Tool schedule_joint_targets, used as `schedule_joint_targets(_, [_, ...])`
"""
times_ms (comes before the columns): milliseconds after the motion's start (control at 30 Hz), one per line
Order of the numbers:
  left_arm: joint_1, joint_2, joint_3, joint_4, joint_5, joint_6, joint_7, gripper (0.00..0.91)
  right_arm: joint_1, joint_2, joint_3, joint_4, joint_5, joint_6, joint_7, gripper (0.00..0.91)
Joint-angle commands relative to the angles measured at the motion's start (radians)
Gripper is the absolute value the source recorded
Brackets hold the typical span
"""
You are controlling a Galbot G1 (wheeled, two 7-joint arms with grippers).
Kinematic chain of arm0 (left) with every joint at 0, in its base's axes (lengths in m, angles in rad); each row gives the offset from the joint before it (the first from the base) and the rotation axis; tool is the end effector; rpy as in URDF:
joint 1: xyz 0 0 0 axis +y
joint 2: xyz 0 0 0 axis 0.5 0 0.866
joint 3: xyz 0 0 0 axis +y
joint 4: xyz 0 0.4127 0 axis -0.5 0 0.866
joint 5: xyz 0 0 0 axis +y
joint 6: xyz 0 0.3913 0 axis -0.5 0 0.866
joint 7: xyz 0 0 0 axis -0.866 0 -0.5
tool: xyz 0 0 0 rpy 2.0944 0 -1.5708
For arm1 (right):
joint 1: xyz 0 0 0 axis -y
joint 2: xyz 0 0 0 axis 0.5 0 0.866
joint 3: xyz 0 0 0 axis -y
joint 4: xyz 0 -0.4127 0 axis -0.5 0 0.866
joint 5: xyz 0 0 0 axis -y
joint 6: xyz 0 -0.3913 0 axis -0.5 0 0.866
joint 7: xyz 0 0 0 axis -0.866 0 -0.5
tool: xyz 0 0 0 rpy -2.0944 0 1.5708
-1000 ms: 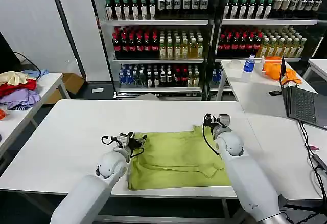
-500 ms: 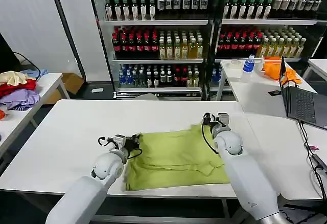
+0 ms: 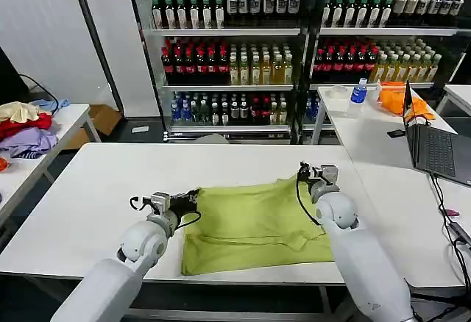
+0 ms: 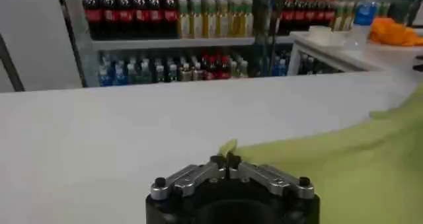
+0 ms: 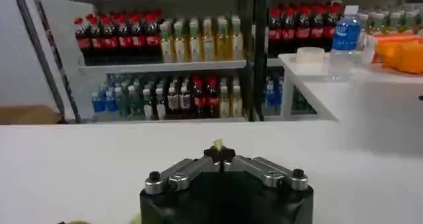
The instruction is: Fold and organize the clothes.
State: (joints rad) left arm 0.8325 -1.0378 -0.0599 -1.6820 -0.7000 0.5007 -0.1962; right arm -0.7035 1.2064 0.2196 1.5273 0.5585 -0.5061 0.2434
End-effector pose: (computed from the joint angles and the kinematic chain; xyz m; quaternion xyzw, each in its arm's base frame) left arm 0.4264 0.0378 -0.3230 -0.1438 -0.9635 -0.0108 0.2255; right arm 0.5005 -0.0438 -0.2916 0.0336 -0.9850 -0.0119 0.1689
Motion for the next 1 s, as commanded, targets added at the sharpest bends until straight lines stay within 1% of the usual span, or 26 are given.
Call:
schedule_joint_targets(33, [0.150,0.048,-0.035,-0.217,-0.008,-0.019,0.002,0.020,-0.117,-0.043,0.034,0.206,0.003,-0.008,0.001,0.000])
schedule_joint_targets(67, [0.201,0.055,-0.036,-0.240,0.013,-0.030,0.002,0.030,-0.146,-0.056,0.045,0.236,0.001,-0.008,0.002,0.000])
schedule_joint_targets(200, [0.283,0.070,-0.056,-0.269,0.032,-0.035,-0.007,0.020,-0.234,-0.079,0.085,0.284,0.000,-0.007,0.002,0.000])
schedule_joint_targets(300, [0.317,0.077,-0.065,-0.267,0.055,-0.056,-0.006,0.020,-0.316,-0.090,0.114,0.336,-0.002,-0.007,0.001,0.000])
schedule_joint_targets(367, [0.343,0.080,-0.066,-0.255,0.109,-0.081,-0.007,0.030,-0.391,-0.090,0.145,0.383,-0.015,-0.007,0.002,0.000])
schedule_joint_targets(400, [0.352,0.081,-0.067,-0.252,0.118,-0.088,-0.007,0.020,-0.417,-0.088,0.158,0.397,-0.019,-0.005,0.001,0.000])
schedule_joint_targets(500, [0.381,0.080,-0.073,-0.251,0.133,-0.094,-0.007,0.030,-0.508,-0.077,0.211,0.443,-0.036,0.004,-0.004,0.000])
schedule_joint_targets(700, [0.413,0.080,-0.077,-0.245,0.186,-0.100,-0.002,0.020,-0.566,-0.061,0.231,0.445,-0.066,0.012,-0.006,0.000])
schedule_joint_targets(800, [0.417,0.079,-0.075,-0.238,0.203,-0.097,-0.002,0.050,-0.576,-0.057,0.237,0.438,-0.077,0.012,-0.001,0.000])
schedule_joint_targets(833, [0.419,0.078,-0.072,-0.239,0.217,-0.097,-0.002,0.091,-0.581,-0.057,0.243,0.441,-0.078,0.012,0.000,0.000])
schedule_joint_targets(900, [0.420,0.073,-0.068,-0.240,0.235,-0.097,-0.002,0.121,-0.590,-0.058,0.253,0.449,-0.076,0.012,-0.002,0.000])
schedule_joint_targets(933, [0.420,0.070,-0.066,-0.240,0.240,-0.097,-0.002,0.181,-0.597,-0.060,0.259,0.455,-0.076,0.012,-0.002,0.000])
schedule_joint_targets(967, [0.420,0.064,-0.066,-0.241,0.245,-0.095,-0.002,0.333,-0.603,-0.062,0.262,0.458,-0.076,0.012,-0.004,0.000])
schedule_joint_targets(1000, [0.421,0.060,-0.065,-0.243,0.250,-0.091,-0.001,0.695,-0.606,-0.062,0.263,0.457,-0.076,0.010,-0.005,0.000])
